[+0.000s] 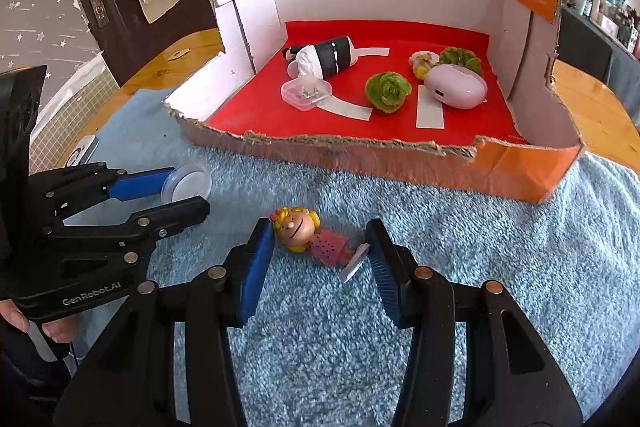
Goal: Organize objects
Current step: 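Grasp the blonde doll figurine with the right tool while the left tool grasps the white lid, then carry the doll figurine and white lid into the red-lined box with both tools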
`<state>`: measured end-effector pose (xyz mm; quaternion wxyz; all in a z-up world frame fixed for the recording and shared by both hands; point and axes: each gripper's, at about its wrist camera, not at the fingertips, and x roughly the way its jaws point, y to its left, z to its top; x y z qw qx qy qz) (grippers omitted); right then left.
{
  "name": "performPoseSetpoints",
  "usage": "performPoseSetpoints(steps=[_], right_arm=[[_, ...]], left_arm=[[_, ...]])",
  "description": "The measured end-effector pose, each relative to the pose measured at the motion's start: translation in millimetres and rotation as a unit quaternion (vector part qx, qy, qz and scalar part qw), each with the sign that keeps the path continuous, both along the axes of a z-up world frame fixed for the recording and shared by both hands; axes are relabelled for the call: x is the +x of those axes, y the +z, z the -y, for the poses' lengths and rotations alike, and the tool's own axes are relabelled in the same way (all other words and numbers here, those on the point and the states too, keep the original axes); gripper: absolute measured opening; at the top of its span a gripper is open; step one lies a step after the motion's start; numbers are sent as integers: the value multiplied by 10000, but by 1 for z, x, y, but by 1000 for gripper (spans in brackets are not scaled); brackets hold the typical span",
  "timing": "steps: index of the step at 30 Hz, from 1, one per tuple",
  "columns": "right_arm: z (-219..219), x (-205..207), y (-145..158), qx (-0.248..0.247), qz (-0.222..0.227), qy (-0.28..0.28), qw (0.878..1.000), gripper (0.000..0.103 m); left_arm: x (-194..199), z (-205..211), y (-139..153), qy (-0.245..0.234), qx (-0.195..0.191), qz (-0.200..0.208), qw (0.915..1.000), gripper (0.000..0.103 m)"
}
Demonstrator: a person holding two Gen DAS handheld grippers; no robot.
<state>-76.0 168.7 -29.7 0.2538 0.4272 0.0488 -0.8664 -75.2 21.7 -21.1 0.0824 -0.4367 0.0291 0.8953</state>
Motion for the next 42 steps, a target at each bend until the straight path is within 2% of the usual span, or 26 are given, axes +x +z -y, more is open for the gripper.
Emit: performPoseSetpoints(steps=[13,27,42], right_arm=[[-8,5,11,-88,-80,40,9999,46],[-8,12,29,-164,-259,101,9995,46],[-9,5,58,-194,-567,111,9981,46]], left_arm=[[4,-9,11,25,137,-59,9999,42],[9,-13,39,-26,183,-391,9991,42],[-8,-14,61,-15,214,-608,9979,42]])
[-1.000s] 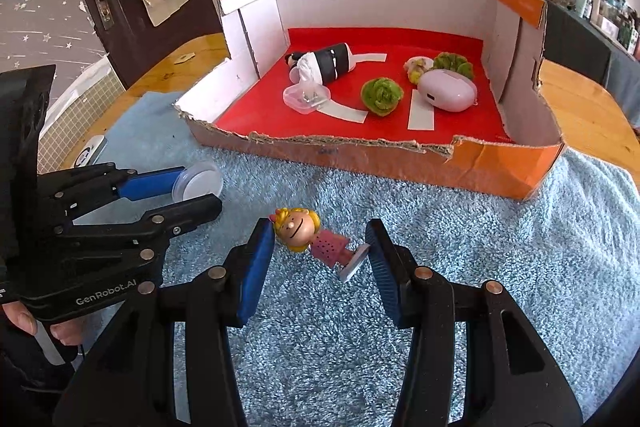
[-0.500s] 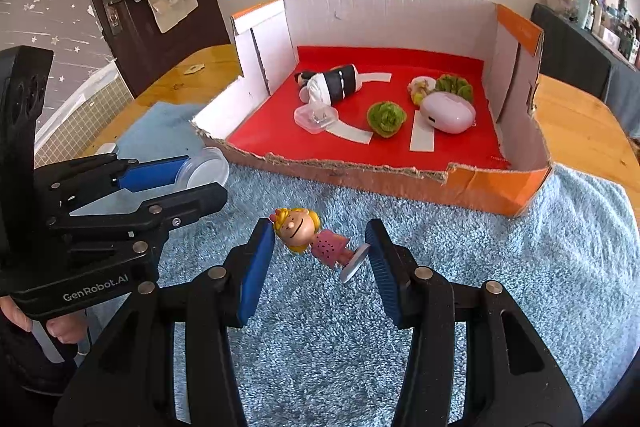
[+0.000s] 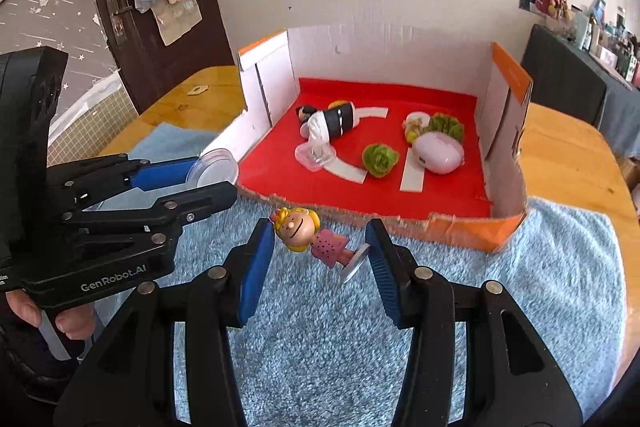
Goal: Organize objects
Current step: 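Carry the doll figurine and white lid into the red-lined box with both tools, then lower the doll figurine and white lid onto the red floor and open both tools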
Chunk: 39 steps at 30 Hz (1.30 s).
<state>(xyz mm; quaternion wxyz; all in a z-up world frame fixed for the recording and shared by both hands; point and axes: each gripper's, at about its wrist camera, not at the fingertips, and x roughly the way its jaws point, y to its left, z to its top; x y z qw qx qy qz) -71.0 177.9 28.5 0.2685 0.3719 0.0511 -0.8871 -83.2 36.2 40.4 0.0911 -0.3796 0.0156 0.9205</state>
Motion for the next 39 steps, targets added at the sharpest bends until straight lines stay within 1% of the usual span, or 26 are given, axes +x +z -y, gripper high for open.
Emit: performPoseSetpoints(steps=[6,11,19,22,31,36,39], right_arm=[[0,-13,8,52,-66,-42,10000,46],[-1,-26,10,101,-48,-94,9999,46],[-5,-52,5,226,47,-226,9995,46],[-8,-63,0,299,156,-311,9989,46],[-14,-89,-15,549,390,-444,9967,46],[-12,-97,-23,711,506,-427,9953,46],[-9,-102,-28,781,579,-392,9945,46]], left_arm=[[-15,-4,5,-61,55,10,10000,42],[-24,-4,5,-73,82,46,9999,42],[-49,-8,-1,-207,237,276,9991,42],[-59,-14,-6,-319,256,383,9984,42],[-82,-22,-29,-559,360,888,9938,42],[-88,-26,-43,-702,317,1191,9899,42],[-92,-28,-48,-687,222,1253,9895,42]])
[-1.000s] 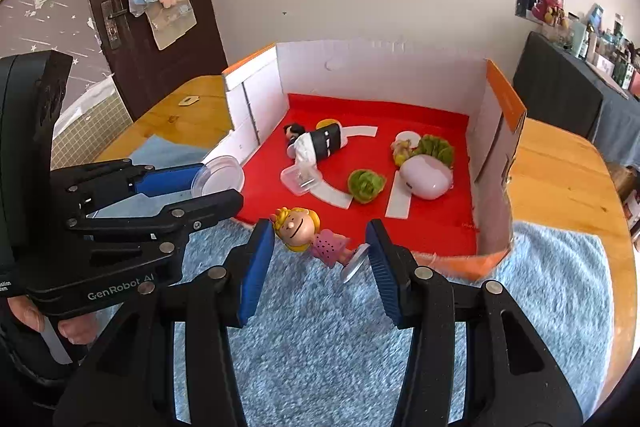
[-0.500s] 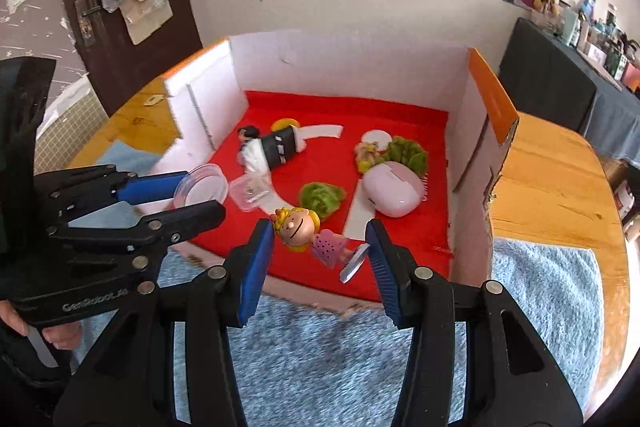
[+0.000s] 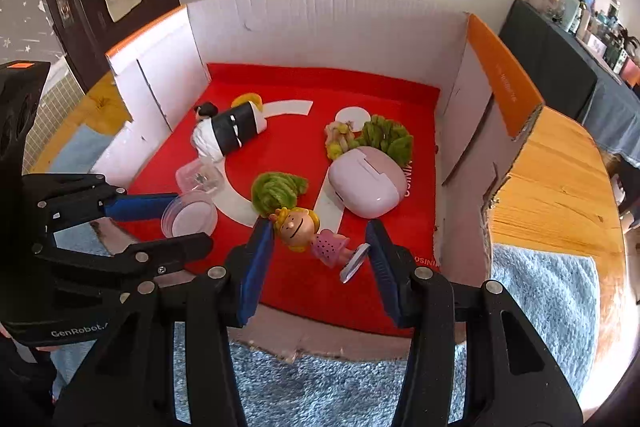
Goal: Organize objects
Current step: 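Lower the doll figurine and white lid onto the red floor and open both tools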
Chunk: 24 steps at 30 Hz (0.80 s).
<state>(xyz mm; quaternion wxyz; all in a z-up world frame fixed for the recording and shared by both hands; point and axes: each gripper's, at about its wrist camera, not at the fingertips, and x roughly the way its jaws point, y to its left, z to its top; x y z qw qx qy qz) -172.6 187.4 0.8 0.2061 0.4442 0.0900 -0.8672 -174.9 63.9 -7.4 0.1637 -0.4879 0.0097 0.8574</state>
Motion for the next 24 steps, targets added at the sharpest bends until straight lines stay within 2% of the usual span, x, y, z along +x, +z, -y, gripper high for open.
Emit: performPoseSetpoints(steps=[9,24], right_arm=[[9,-6,-10,77,212,138,9997,46],[1,-16,-17,-33,277,-8,9996,46]], left_arm=[[-9,7,-1,130,-166,-23,9998,42],[-24,15,-4,358,-259,-99,9990,42]])
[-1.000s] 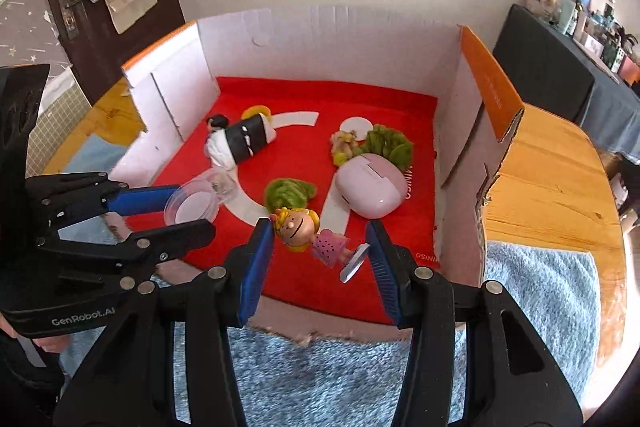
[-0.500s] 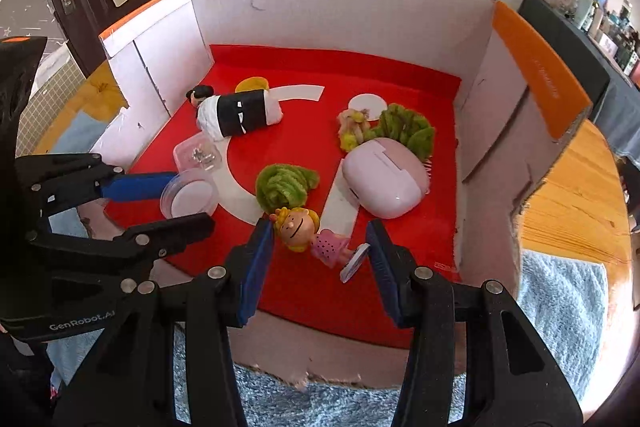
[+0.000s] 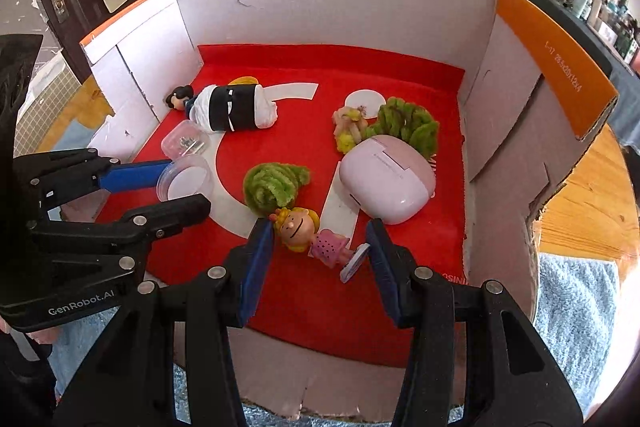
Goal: Organize objects
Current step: 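Lower the doll figurine and white lid onto the red floor and open both tools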
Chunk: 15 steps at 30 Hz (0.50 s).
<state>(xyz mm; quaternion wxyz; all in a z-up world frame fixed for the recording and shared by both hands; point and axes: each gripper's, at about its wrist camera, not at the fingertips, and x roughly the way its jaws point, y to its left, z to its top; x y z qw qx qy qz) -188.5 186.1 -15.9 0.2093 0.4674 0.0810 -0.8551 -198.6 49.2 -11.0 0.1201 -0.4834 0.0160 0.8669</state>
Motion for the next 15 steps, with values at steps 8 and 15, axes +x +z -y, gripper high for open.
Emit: performPoseSetpoints(steps=[8,15], right_arm=[[-1,0,0,38,-34,15,10000,46],[2,0,-1,42,-39,24,10000,47]], left_arm=[[0,-3,0,27,-123,-62,9999,42],[0,-4,-1,39,-151,-83,9998,43]])
